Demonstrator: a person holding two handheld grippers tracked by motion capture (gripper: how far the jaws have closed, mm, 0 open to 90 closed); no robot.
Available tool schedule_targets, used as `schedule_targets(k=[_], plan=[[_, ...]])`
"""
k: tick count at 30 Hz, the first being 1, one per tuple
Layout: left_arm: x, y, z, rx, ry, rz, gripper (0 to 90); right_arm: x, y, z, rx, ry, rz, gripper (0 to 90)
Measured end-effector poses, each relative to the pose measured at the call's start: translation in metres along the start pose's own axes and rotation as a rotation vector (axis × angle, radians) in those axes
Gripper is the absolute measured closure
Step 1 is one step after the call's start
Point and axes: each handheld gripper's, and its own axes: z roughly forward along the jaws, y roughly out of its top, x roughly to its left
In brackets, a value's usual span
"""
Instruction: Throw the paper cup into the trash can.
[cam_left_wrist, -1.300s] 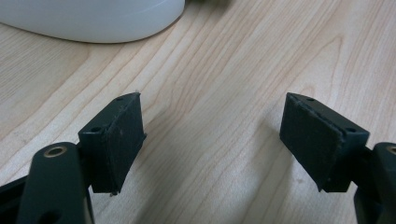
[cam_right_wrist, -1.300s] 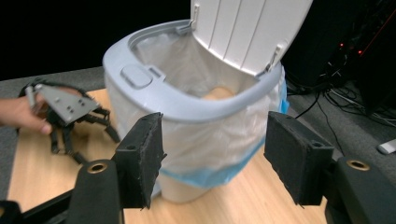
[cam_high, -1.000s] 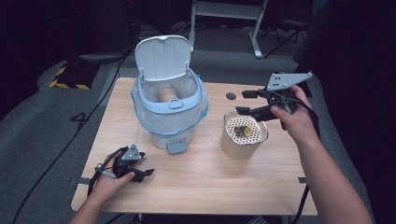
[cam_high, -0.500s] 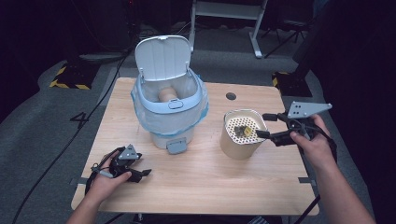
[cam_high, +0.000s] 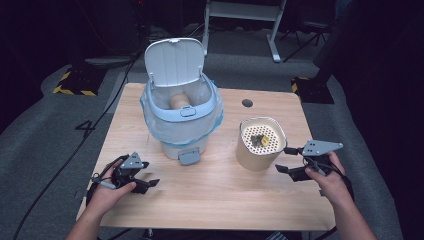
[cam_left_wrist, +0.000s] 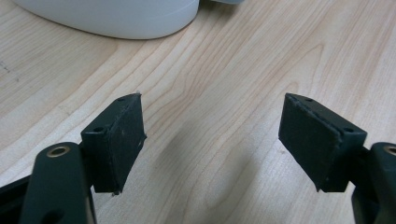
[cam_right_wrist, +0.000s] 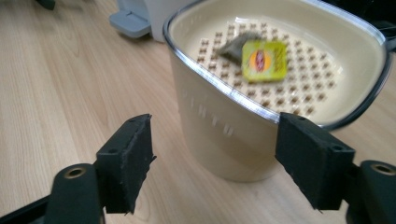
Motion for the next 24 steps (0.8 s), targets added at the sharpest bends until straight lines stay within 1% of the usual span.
schedule_targets(k=[1, 3, 5, 8, 10, 13, 16, 19, 20, 22, 24], plan=[[0.000, 0.000, -0.001, -0.005, -0.003, 0.000, 23.0, 0.001, -0.007, 0.002, -0.021, 0.006, 0.012, 26.2], [0.000, 0.000, -0.002, -0.008, -0.009, -0.005, 23.0, 0.002, -0.017, 0.005, -0.015, 0.016, 0.035, 26.1], [0.001, 0.001, -0.003, -0.002, -0.013, -0.006, 23.0, 0.002, -0.026, 0.008, -0.006, 0.016, 0.042, 26.1], [0.002, 0.002, -0.003, 0.001, -0.011, 0.005, 23.0, 0.004, -0.039, 0.010, -0.015, 0.018, 0.060, 25.7], [0.002, 0.003, -0.003, -0.001, -0.010, 0.005, 23.0, 0.005, -0.046, 0.010, -0.019, 0.015, 0.070, 25.6], [0.003, 0.004, -0.005, -0.007, -0.012, 0.001, 22.9, 0.007, -0.058, 0.012, -0.003, 0.018, 0.087, 25.5], [0.002, 0.006, -0.007, -0.009, -0.013, -0.008, 22.9, 0.008, -0.074, 0.017, 0.034, 0.016, 0.103, 25.5], [0.001, 0.010, -0.012, -0.016, -0.018, -0.012, 22.8, 0.007, -0.088, 0.022, 0.050, 0.002, 0.127, 25.1], [0.001, 0.011, -0.013, -0.024, -0.014, -0.016, 22.7, 0.006, -0.093, 0.023, 0.065, -0.010, 0.130, 24.5], [0.000, 0.016, -0.020, -0.042, -0.016, -0.022, 22.6, 0.005, -0.099, 0.024, 0.080, -0.031, 0.133, 24.1], [0.000, 0.019, -0.025, -0.058, -0.019, -0.021, 22.6, 0.004, -0.104, 0.026, 0.082, -0.037, 0.146, 23.3]])
